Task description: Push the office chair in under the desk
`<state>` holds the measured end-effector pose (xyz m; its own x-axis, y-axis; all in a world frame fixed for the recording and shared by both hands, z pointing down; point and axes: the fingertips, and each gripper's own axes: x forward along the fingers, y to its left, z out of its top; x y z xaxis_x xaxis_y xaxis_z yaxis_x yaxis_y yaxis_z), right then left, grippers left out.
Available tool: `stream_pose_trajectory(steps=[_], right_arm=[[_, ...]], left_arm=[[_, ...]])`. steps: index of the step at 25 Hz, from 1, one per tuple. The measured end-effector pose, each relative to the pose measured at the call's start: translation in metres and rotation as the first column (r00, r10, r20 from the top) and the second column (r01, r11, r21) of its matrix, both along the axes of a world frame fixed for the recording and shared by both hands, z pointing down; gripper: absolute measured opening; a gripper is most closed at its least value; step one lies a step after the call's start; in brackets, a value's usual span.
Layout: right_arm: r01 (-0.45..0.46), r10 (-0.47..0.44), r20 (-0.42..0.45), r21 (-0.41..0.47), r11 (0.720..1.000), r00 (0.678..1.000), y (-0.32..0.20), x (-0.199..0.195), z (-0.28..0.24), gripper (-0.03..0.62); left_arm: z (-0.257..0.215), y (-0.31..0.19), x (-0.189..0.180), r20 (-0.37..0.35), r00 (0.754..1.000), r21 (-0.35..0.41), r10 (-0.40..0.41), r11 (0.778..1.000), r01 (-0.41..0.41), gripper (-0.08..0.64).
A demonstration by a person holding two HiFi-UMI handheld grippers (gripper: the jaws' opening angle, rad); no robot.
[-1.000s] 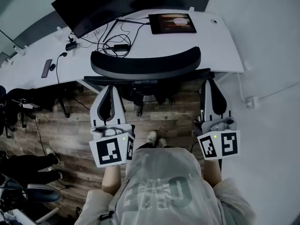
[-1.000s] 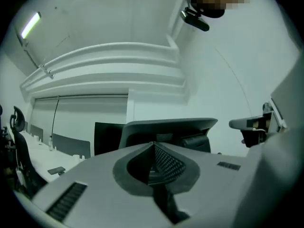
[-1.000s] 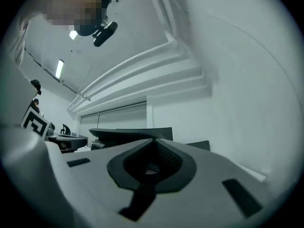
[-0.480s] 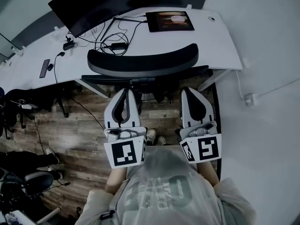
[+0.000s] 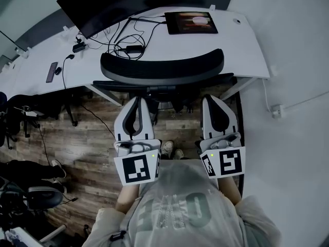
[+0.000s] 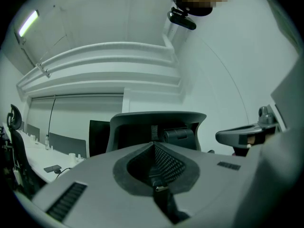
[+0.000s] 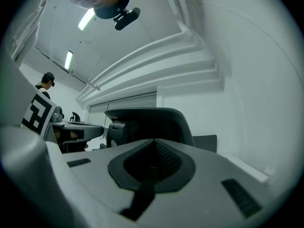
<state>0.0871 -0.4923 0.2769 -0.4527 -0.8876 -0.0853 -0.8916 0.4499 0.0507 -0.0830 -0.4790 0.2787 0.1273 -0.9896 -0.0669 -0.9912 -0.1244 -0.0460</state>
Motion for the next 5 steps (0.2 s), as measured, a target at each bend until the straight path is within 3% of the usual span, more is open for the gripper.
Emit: stream_pose_trajectory(steps=[5], right_arm=[[-0.012, 0.012, -0.007, -0.005, 1.000, 1.000, -0.0033, 0.0046, -0.0006, 0.020]], left_arm=[[0.0022, -0.0008, -0.0050, -0.008, 1.000, -0.015, -0.011, 1.000, 0.011, 0.015]])
